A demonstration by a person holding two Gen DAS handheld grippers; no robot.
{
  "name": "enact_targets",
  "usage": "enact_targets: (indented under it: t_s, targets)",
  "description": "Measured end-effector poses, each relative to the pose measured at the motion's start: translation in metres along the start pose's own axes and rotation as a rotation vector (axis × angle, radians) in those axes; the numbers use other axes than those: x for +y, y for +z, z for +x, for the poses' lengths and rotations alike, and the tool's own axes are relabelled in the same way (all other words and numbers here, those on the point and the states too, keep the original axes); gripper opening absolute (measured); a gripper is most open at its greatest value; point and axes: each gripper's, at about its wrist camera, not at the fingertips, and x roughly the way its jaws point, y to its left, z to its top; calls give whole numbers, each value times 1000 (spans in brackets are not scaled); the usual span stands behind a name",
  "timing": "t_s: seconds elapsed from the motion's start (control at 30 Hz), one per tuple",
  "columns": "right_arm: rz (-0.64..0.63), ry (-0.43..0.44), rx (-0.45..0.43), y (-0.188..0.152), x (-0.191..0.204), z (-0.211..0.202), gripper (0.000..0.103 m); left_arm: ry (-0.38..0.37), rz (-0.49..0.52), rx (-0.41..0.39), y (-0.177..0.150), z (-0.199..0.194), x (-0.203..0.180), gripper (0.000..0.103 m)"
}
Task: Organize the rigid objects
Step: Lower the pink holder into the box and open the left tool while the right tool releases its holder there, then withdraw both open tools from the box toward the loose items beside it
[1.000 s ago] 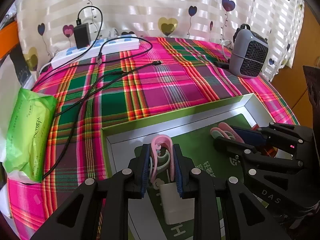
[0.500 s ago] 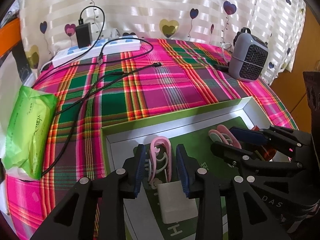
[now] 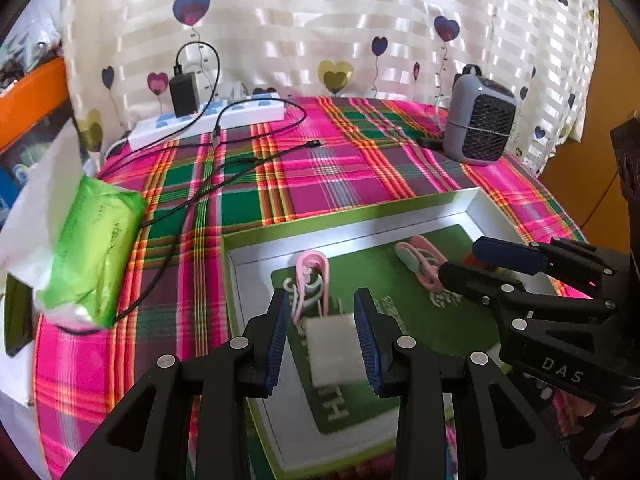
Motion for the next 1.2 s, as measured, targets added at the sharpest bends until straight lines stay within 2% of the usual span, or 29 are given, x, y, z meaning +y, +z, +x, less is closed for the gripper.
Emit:
enact_targets:
  t_s: [0.47,0.57,0.7,0.8,1.2]
  targets:
    - [24,-17,-75,-32,8,-49,42,20,-8,-72,-39,-59,-21,32]
    - [27,-24,-89,-41,9,-59,42,63,21,-96,-51,-69,-28,32]
    - [6,-68,-112,-54,11,-70,42,71,26,-102,-65,-78,-35,32]
    - [10,-57,-113,-62,11,-76,42,79,57,-112,-73,-83,-43,32]
    - [3,-60,-127,-91,12,-86,42,62,45,-109,-100,-91,-56,32]
